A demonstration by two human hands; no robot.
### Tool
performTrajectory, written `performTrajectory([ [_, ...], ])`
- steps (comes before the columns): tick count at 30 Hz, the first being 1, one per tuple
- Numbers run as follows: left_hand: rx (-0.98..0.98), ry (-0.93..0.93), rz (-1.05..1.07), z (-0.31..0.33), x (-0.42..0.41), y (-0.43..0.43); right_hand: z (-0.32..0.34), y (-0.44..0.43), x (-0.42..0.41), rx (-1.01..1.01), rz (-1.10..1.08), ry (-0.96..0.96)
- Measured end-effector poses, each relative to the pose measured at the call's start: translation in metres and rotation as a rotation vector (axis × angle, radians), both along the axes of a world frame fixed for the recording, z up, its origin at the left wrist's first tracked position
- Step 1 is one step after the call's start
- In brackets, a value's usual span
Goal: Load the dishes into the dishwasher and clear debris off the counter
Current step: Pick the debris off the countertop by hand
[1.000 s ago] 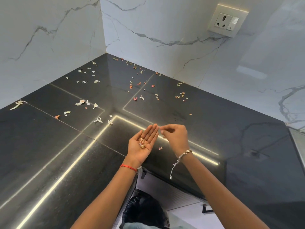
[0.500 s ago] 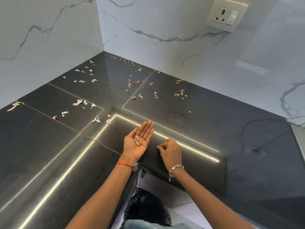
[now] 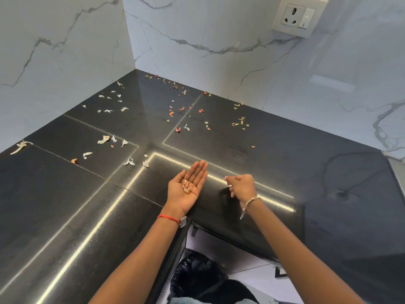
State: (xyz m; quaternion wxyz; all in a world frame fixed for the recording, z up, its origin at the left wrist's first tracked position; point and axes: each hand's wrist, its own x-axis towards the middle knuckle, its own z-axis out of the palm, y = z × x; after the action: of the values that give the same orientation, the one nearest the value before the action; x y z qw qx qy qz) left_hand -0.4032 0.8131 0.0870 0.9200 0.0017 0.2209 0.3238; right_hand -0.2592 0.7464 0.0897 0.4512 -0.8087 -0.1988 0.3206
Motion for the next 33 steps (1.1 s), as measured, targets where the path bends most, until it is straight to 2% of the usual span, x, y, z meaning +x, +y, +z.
performTrajectory([
  [2,-0.006,0.001,0.003,0.002,0.006,0.002,0.022,0.006,0.006,0.162,-0.024,0.288],
  [4,-0.002,0.011,0.014,0.005,0.016,0.007,0.044,0.014,0.008,0.221,0.075,0.366],
  [6,-0.011,0.015,0.028,0.007,0.031,0.012,0.06,0.021,0.009,0.202,0.248,0.261],
  [10,-0.01,0.02,0.018,0.016,0.064,0.021,0.073,0.036,0.014,0.084,0.568,-0.28],
  [13,0.01,0.031,0.005,0.019,0.089,0.03,0.069,0.043,0.022,0.053,0.584,-0.562],
  [18,-0.015,0.04,-0.004,0.018,0.123,0.045,0.068,0.047,0.062,0.291,0.369,-0.529],
  [20,-0.02,0.025,0.002,0.02,0.133,0.049,0.064,0.048,0.089,0.323,0.248,-0.551],
  [22,-0.024,0.028,0.002,0.021,0.141,0.054,0.049,0.049,0.114,0.184,0.214,-0.548],
  [25,-0.031,0.042,-0.006,0.022,0.154,0.066,0.011,0.053,0.138,-0.188,0.336,-0.449],
  [27,-0.029,0.051,-0.012,0.02,0.159,0.076,-0.01,0.057,0.135,-0.358,0.41,-0.486],
  [29,-0.028,0.065,-0.023,0.016,0.162,0.088,-0.024,0.065,0.123,-0.448,0.412,-0.563],
  [33,-0.043,0.078,-0.025,0.009,0.164,0.108,-0.038,0.095,0.108,-0.472,0.378,-0.719],
])
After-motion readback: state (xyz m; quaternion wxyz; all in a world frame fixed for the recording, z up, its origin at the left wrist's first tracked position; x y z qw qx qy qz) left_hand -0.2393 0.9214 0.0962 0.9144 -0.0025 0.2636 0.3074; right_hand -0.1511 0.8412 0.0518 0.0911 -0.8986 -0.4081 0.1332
